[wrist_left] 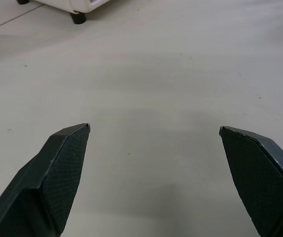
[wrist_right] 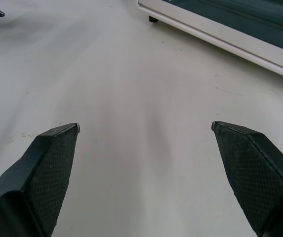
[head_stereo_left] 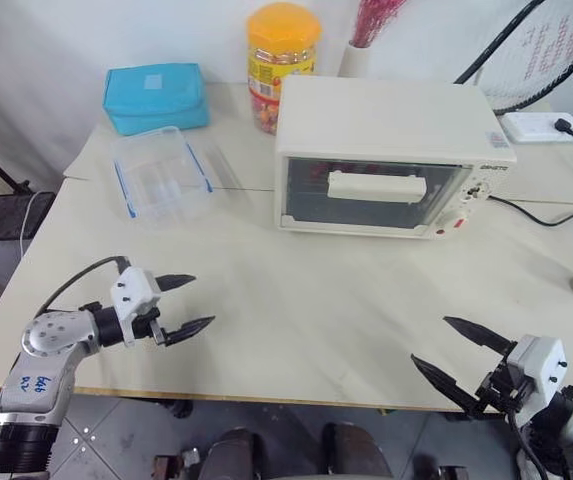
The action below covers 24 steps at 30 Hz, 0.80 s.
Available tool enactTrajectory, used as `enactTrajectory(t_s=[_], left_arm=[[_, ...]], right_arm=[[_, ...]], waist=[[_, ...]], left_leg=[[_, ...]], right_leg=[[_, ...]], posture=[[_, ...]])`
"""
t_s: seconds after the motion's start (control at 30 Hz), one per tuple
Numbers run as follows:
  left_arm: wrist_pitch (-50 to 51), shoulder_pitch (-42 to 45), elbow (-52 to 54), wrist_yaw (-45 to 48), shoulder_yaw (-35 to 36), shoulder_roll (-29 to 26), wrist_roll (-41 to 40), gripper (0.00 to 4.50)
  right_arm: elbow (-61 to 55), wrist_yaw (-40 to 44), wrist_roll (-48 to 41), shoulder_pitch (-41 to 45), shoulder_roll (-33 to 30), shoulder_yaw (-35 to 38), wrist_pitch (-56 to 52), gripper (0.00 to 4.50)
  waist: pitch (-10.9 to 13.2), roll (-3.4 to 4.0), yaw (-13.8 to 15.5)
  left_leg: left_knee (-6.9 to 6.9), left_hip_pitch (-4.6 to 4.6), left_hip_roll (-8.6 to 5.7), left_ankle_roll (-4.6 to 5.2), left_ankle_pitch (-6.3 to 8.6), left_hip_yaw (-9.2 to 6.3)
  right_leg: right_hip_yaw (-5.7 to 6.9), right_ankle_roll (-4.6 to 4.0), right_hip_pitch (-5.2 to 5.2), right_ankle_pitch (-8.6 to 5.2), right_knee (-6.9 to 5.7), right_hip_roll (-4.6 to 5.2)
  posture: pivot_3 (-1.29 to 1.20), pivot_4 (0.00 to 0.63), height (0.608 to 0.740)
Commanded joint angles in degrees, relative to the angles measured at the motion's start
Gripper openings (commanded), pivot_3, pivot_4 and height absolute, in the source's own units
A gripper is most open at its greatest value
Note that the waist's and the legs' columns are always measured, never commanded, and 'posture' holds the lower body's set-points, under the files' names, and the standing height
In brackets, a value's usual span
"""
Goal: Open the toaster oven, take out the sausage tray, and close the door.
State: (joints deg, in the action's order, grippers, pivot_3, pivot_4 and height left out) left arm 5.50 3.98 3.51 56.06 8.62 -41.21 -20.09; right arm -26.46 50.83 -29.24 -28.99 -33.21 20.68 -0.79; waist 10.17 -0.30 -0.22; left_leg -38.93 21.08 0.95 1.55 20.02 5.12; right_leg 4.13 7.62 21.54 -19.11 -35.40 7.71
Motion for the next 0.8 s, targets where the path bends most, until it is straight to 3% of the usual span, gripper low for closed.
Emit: enactTrajectory(t_s=[0.03,0.13,0.23,0.43,0.8], left_arm=[[-1.2,0.1,-0.1,1.3,1.0,-1.1,-0.3,4.46],[3.9,1.5,1.0,0.6,3.0,-0.1,-5.1,4.46],[14.5,4.2,3.4,2.5,5.7,-0.4,-16.2,4.46],[27.5,9.7,8.2,3.8,4.8,-3.4,-24.3,4.46],[30.2,13.2,11.1,-0.2,4.4,0.5,-26.2,4.46]], right_arm=[[-0.1,1.0,-0.3,0.7,-0.1,0.9,2.1,4.50],[-1.3,-0.8,-5.3,4.1,-2.3,0.0,-6.7,4.50],[-2.6,-3.0,-11.3,10.5,-4.3,-0.4,-14.4,4.50],[4.9,-5.2,-15.6,27.9,-5.2,-2.4,-22.9,4.50],[22.3,-7.1,-7.2,51.5,-1.0,-8.4,-20.7,4.50]], waist=[[0.0,0.00,0.0],[0.0,0.00,0.1],[0.0,-0.02,0.0],[0.0,0.01,0.0],[0.0,0.01,0.0]], left_leg=[[-0.01,0.00,0.00,0.00,0.00,0.00],[-0.05,0.01,-0.04,0.00,0.00,0.00],[-0.12,0.03,-0.03,0.01,0.00,-0.03],[-0.14,0.04,-0.05,0.00,-0.02,-0.10],[-0.20,0.15,-0.16,0.08,-0.05,-0.04]], right_leg=[[0.00,0.00,0.00,0.00,0.00,0.00],[-0.02,0.00,-0.01,0.00,-0.01,0.05],[-0.02,0.00,0.00,0.00,-0.08,0.25],[0.07,-0.01,0.00,0.00,-0.11,0.23],[0.21,0.00,0.04,0.00,-0.14,-0.09]], posture=[[0.00,0.150,0.740],[0.00,0.150,0.740],[0.00,0.150,0.740],[0.00,0.150,0.740],[0.00,0.150,0.740]])
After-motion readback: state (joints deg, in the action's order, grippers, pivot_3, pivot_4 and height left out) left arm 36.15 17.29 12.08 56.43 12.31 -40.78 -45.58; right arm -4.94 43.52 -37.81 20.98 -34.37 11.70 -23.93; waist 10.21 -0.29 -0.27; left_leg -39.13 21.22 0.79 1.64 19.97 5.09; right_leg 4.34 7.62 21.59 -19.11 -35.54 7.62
